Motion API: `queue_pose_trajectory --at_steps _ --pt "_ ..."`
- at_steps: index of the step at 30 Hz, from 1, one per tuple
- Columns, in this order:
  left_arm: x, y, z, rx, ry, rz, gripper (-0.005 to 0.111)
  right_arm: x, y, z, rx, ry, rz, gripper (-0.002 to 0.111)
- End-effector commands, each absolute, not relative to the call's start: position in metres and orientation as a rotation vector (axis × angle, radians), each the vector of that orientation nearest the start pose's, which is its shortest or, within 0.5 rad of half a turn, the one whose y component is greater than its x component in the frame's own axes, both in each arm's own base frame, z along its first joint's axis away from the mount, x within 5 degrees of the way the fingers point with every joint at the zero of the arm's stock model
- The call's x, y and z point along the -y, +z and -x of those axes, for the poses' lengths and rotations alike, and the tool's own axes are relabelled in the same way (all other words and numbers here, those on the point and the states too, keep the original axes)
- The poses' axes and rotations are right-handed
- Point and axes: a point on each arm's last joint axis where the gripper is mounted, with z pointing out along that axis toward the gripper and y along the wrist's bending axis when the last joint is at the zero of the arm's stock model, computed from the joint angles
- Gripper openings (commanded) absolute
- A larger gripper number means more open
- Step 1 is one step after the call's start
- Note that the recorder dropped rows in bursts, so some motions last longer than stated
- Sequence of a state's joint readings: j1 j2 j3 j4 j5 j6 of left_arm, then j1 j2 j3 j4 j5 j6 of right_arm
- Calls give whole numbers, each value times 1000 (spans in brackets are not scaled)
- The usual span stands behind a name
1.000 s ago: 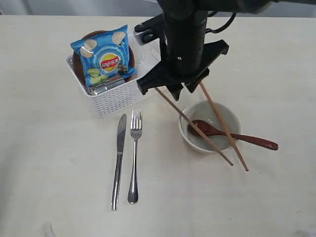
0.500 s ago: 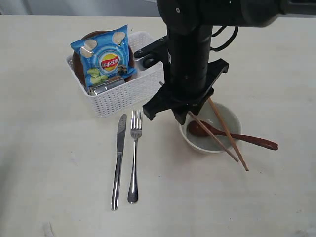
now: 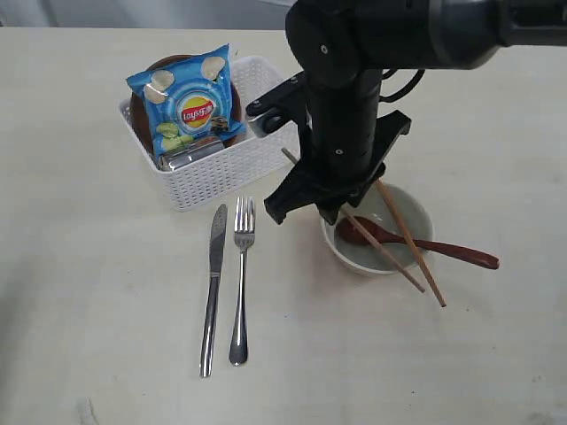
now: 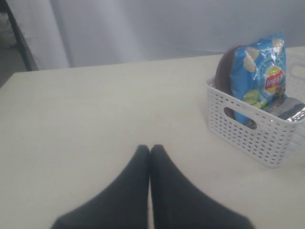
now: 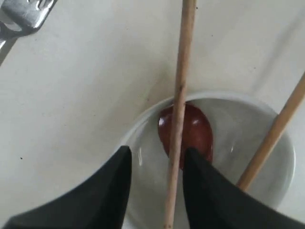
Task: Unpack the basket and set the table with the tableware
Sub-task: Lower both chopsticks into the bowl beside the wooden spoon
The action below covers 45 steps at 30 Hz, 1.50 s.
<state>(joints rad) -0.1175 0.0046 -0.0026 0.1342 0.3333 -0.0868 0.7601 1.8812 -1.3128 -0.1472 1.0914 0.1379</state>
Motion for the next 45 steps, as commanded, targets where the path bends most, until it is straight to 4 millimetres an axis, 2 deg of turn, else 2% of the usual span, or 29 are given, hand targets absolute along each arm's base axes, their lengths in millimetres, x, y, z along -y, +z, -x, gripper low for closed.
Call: queue_pose_trajectory --at_steps 1,4,9,10,11,12,13,14,18,21,30,34,39,45 --pt "2 184 -54 -1803 -12 -110 0 -238 181 -268 -2916 -193 1059 35" --pt "2 184 -54 -1803 -12 -110 0 -239 174 -269 -2931 -205 1064 35" --pt "2 184 -54 -1803 -12 -110 0 -237 174 -271 -2924 -256 1052 33" --pt "2 184 -54 -1803 -12 -110 0 -236 174 -270 -2928 -259 1053 30" --pt "2 184 -54 -1803 -12 -110 0 -236 174 -270 -2936 -268 1054 20" --pt "2 184 -54 -1803 -12 -110 0 -235 174 -270 -2935 -271 1056 16" --pt "2 184 -54 -1803 -12 -110 0 -235 174 -269 -2940 -278 1057 4" --pt "2 184 -54 -1803 -12 -110 0 -235 174 -269 -2942 -280 1057 -1" --pt "2 184 -54 -1803 -12 -110 0 -233 174 -268 -2965 -299 1044 0" --pt "2 184 -54 -1803 -12 -110 0 -232 176 -267 -2991 -304 963 0" --pt "2 184 -54 -1803 -12 -110 0 -228 202 -263 -2970 -257 824 0" --pt "2 184 -54 -1803 -12 -110 0 -226 202 -263 -3003 -270 732 0" --pt "2 184 -54 -1803 -12 -110 0 -213 202 -270 -3083 -253 563 0" --pt "2 184 -54 -1803 -12 -110 0 -210 201 -272 -3121 -216 530 0"
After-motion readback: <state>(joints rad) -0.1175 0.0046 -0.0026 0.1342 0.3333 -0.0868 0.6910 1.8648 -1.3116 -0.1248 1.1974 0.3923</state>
